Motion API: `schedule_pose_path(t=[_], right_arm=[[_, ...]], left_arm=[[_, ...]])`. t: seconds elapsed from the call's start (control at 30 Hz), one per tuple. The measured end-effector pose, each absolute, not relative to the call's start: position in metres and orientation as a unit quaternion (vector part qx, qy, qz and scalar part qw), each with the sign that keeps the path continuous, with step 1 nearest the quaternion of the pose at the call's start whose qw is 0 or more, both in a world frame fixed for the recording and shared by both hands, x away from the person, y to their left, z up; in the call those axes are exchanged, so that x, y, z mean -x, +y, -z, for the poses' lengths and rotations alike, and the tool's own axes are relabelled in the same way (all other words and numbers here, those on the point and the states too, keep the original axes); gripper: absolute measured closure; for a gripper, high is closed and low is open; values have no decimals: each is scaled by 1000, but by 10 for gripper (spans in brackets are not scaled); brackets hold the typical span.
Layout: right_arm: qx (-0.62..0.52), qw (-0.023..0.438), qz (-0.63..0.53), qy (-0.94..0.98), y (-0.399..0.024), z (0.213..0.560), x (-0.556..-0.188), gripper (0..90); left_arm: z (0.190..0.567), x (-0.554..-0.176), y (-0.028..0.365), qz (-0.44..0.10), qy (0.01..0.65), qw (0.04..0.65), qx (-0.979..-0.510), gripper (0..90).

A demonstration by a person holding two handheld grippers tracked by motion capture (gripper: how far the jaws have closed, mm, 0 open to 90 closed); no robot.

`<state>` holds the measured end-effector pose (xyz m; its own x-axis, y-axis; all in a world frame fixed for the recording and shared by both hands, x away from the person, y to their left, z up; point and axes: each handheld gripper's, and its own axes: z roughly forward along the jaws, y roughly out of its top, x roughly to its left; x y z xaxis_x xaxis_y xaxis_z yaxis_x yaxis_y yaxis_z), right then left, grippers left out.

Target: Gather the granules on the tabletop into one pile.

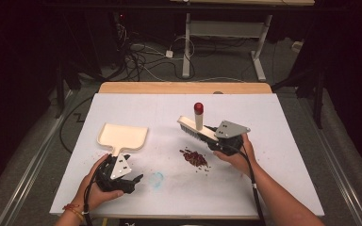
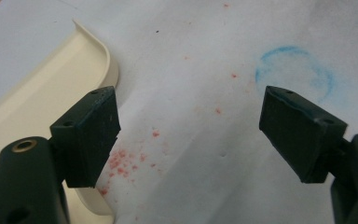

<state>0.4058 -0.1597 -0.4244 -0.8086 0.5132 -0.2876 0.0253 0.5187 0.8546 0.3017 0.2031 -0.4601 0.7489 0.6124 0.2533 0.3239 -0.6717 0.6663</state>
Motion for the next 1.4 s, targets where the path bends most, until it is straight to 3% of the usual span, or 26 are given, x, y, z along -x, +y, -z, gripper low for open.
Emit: schedule_pose_path(t=[0.27,0.53,0.9,1.17,1.4], right_arm=[[-85,218,-441,866,-129,442,-428,674],[-25,156,-444,882,-140,446,-420,668],[-29,158,-474,865,-171,443,-409,675],[-69,199,-484,850,-179,426,-398,675],[-21,133,-518,844,-186,406,-363,674]], left_arm=[[464,-302,205,-228,267,300,-887,198],[464,-298,208,-229,267,300,-887,199],[465,-300,203,-224,264,295,-891,199],[464,-300,204,-225,263,296,-890,199],[463,-300,205,-227,262,297,-890,199]])
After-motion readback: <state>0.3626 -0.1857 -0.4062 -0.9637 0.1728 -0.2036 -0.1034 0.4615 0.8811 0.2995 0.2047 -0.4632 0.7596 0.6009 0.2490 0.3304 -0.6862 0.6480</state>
